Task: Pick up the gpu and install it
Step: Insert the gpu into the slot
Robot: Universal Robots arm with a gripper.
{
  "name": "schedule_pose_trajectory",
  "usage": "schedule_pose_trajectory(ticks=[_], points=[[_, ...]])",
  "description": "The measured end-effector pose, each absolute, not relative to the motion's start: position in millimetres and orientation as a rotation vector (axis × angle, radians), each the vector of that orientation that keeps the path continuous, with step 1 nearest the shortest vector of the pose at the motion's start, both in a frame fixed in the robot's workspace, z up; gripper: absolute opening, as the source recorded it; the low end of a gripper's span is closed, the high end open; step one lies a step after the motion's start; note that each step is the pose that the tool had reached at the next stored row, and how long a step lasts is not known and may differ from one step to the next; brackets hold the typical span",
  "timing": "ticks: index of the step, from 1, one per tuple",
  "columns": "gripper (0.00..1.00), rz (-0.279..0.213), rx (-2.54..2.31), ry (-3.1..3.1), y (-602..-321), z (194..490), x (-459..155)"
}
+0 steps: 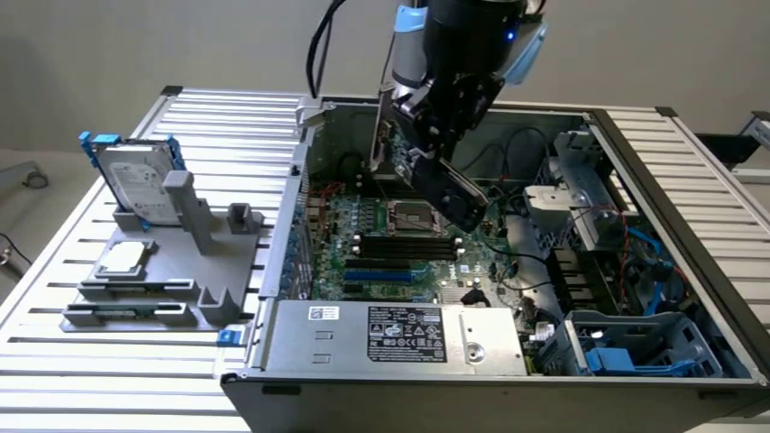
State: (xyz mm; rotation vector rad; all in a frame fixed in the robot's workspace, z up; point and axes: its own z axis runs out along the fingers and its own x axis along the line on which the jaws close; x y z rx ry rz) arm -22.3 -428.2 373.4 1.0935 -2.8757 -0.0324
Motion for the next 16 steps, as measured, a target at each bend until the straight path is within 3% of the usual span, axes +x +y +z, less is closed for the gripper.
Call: schedule_pose_trajectory(ticks=[16], points=[[0.26, -0.024, 1.502, -2.686, -428, 355, -22]])
